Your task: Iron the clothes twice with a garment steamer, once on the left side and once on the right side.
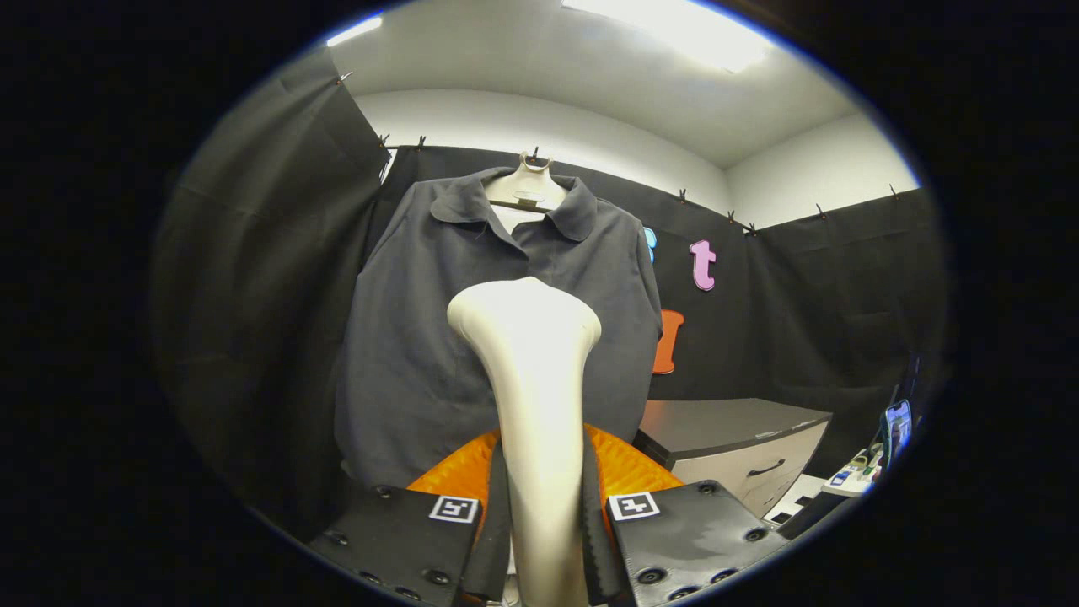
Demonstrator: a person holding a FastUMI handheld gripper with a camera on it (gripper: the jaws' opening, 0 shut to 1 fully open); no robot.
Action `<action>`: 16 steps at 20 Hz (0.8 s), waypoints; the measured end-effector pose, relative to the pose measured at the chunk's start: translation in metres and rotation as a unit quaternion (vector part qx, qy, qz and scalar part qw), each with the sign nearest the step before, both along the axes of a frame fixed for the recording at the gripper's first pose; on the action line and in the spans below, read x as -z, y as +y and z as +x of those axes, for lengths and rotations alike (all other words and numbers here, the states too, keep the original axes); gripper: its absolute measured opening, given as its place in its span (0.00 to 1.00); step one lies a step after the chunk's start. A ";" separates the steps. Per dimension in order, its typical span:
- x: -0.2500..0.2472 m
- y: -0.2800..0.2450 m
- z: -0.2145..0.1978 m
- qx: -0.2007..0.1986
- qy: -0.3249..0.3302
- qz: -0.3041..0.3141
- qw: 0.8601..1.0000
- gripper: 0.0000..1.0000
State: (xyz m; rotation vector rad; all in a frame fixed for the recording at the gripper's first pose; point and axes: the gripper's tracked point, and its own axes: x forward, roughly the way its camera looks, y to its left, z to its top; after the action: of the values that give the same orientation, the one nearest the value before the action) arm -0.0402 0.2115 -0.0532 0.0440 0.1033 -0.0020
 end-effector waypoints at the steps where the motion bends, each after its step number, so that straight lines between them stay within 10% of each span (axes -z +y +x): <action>1: -0.001 -0.002 0.002 0.004 -0.002 0.000 1.000 0.43; 16: -0.021 -0.024 -0.002 0.032 -0.017 -0.002 0.999 0.43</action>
State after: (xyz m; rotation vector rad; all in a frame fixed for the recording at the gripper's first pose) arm -0.0420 0.1870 -0.0326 0.0428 0.0681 -0.0664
